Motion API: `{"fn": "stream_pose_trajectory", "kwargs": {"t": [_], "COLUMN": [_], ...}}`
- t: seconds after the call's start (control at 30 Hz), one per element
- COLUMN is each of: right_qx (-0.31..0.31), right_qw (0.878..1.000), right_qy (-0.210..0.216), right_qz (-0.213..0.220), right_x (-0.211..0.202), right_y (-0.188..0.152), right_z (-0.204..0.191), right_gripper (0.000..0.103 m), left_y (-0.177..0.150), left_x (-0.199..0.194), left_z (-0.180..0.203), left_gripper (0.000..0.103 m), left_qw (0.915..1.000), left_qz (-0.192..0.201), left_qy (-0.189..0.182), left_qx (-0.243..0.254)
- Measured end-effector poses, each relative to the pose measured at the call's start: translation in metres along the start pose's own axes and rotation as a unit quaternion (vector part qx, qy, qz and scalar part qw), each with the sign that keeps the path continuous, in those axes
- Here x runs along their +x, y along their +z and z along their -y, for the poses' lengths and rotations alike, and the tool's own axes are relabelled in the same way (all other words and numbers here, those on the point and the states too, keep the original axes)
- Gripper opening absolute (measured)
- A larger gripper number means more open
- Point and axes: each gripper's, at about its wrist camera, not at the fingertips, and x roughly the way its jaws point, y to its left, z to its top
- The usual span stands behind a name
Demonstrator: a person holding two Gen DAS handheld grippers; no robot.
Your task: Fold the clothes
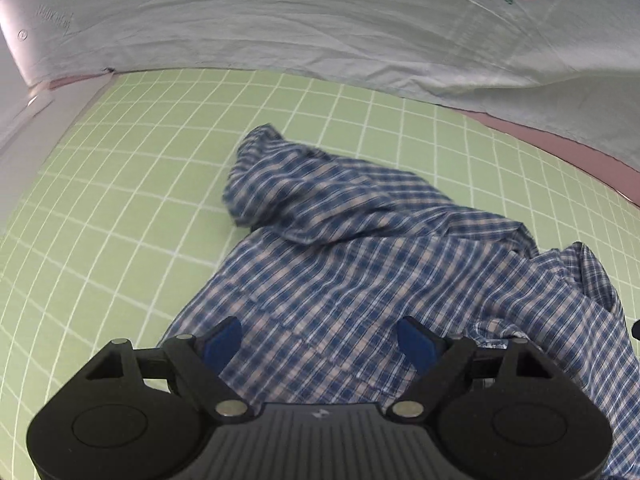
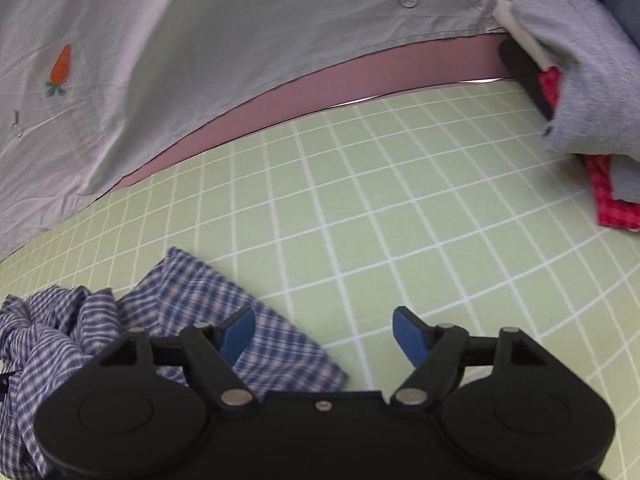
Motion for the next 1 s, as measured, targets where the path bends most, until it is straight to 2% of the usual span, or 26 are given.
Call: {"fn": "stream_pose_trajectory", "kwargs": {"t": [0.2,0.37,0.4,0.47,0.5,0.53,0.57,0.6,0.63,0.67,0.8,1.0], "right_qx": [-0.062,-0.096,-0.101,-0.123,-0.139,-0.158,-0.159,-0.157,-0.149,-0.144,-0.117,-0.070], "right_qw": [0.998,0.995,0.994,0.992,0.990,0.987,0.986,0.986,0.988,0.988,0.992,0.995], "right_qy": [0.007,0.022,0.033,0.039,0.036,0.033,0.038,0.046,0.048,0.046,0.041,0.057], "right_qz": [-0.017,-0.020,-0.017,-0.011,-0.010,-0.009,-0.010,-0.012,-0.014,-0.015,-0.012,0.037], "right_x": [0.021,0.026,0.025,0.022,0.021,0.020,0.020,0.019,0.019,0.019,0.006,-0.054], "right_y": [-0.004,-0.012,-0.014,-0.017,-0.018,-0.020,-0.020,-0.020,-0.019,-0.019,-0.026,-0.045], "right_z": [-0.031,-0.037,-0.037,-0.039,-0.041,-0.043,-0.042,-0.041,-0.040,-0.039,-0.031,-0.025], "right_gripper": [0.087,0.084,0.081,0.061,0.056,0.047,0.035,0.030,0.016,0.009,0.005,0.004], "left_y": [-0.017,-0.014,-0.013,-0.012,-0.012,-0.011,-0.011,-0.011,-0.011,-0.011,-0.015,-0.040], "left_x": [0.008,0.014,0.015,0.018,0.019,0.020,0.019,0.018,0.016,0.014,-0.010,-0.057], "left_z": [-0.007,0.002,0.004,0.005,0.006,0.005,0.005,0.004,0.004,0.003,-0.002,-0.019], "left_gripper": [0.086,0.086,0.086,0.086,0.087,0.087,0.087,0.087,0.087,0.087,0.087,0.087], "left_qw": [0.9996,0.9997,0.9997,0.9997,0.9997,0.9998,0.9998,0.9998,0.9998,0.9998,1.0000,0.9991], "left_qz": [-0.023,-0.021,-0.019,-0.018,-0.018,-0.017,-0.018,-0.018,-0.018,-0.018,0.000,0.028], "left_qy": [0.013,0.012,0.012,0.010,0.010,0.009,0.009,0.008,0.007,0.006,-0.003,-0.029], "left_qx": [-0.002,0.010,0.012,0.013,0.011,0.008,0.006,0.005,0.004,0.004,0.001,-0.009]}}
